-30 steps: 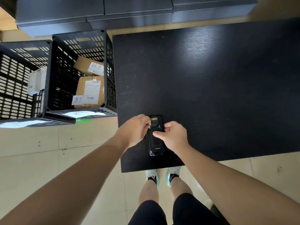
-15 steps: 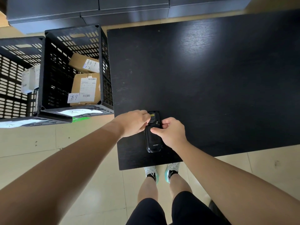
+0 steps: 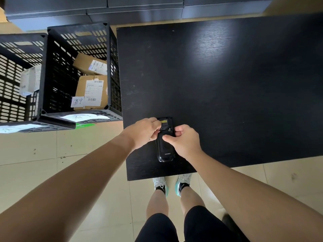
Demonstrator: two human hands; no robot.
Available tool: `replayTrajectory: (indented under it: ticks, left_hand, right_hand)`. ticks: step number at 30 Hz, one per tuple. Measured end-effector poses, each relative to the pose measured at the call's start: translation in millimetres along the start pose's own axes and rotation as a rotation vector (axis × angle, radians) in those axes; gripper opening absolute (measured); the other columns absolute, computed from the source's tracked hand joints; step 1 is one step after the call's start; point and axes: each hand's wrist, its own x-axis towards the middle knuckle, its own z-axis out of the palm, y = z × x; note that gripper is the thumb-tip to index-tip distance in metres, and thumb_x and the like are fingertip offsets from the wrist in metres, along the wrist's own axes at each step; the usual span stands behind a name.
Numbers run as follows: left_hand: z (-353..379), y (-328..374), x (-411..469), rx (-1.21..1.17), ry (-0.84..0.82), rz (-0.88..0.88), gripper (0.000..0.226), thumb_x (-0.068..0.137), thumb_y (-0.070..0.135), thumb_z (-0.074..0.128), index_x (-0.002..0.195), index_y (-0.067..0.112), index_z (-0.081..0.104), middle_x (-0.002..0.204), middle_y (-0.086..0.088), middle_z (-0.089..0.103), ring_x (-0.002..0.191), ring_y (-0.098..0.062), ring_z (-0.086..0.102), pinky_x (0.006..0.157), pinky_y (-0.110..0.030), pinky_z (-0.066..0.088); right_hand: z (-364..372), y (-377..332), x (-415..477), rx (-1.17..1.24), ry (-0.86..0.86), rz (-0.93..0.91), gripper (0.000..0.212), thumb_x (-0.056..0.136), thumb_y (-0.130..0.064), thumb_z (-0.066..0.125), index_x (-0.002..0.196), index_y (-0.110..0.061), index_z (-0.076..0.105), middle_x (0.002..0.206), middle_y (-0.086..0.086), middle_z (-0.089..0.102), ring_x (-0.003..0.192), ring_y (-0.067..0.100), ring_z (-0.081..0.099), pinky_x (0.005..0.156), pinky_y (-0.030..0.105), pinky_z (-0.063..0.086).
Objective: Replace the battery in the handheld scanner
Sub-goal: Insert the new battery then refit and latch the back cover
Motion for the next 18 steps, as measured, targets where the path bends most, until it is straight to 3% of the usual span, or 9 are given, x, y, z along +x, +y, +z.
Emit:
replayTrajectory:
  ticks: [4, 11, 16, 18]
  left_hand:
    - [6, 9, -5, -0.16, 0.054, -0.152, 0.013, 0.084, -0.001, 0.047, 0.077, 0.01, 0.048, 0.081, -0.003, 0.048, 0.066, -0.025, 0.047, 0.058, -0.036, 0.042]
    - [23, 23, -6, -0.288, 0.19, -0.384, 0.012, 0.093, 0.011, 0.05, 0.09, 0.002, 0.058, 0.091, -0.008, 0.055, 0.072, -0.024, 0.051, 0.061, -0.029, 0.034]
    - [29, 24, -9, -0.337, 0.259, -0.421, 0.011, 0.093, 0.014, 0.053, 0.091, 0.005, 0.059, 0.094, -0.01, 0.06, 0.078, -0.027, 0.058, 0.068, -0.037, 0.048]
    - [35, 24, -16, -0.424, 0.316, -0.457, 0.011, 0.091, 0.021, 0.058, 0.097, 0.013, 0.056, 0.096, -0.002, 0.058, 0.074, -0.017, 0.057, 0.066, -0.026, 0.045]
  right_hand:
    - [0, 0, -1, -0.001, 0.005, -0.004, 0.06, 0.066, -0.042, 0.084, 0.114, -0.013, 0.064, 0.098, -0.002, 0.068, 0.086, 0.008, 0.063, 0.062, 0.012, 0.042]
    - [-1, -1, -1, -0.007, 0.001, 0.001, 0.06, 0.066, -0.042, 0.084, 0.114, -0.014, 0.063, 0.099, -0.004, 0.066, 0.085, 0.007, 0.061, 0.06, 0.01, 0.04]
    - [-2, 0, 0, -0.009, -0.003, -0.001, 0.061, 0.066, -0.042, 0.084, 0.115, -0.013, 0.063, 0.102, -0.002, 0.067, 0.086, 0.008, 0.061, 0.06, 0.01, 0.039]
    - [-2, 0, 0, -0.013, -0.003, -0.006, 0.06, 0.065, -0.043, 0.084, 0.113, -0.014, 0.063, 0.1, -0.003, 0.067, 0.086, 0.008, 0.061, 0.06, 0.011, 0.039]
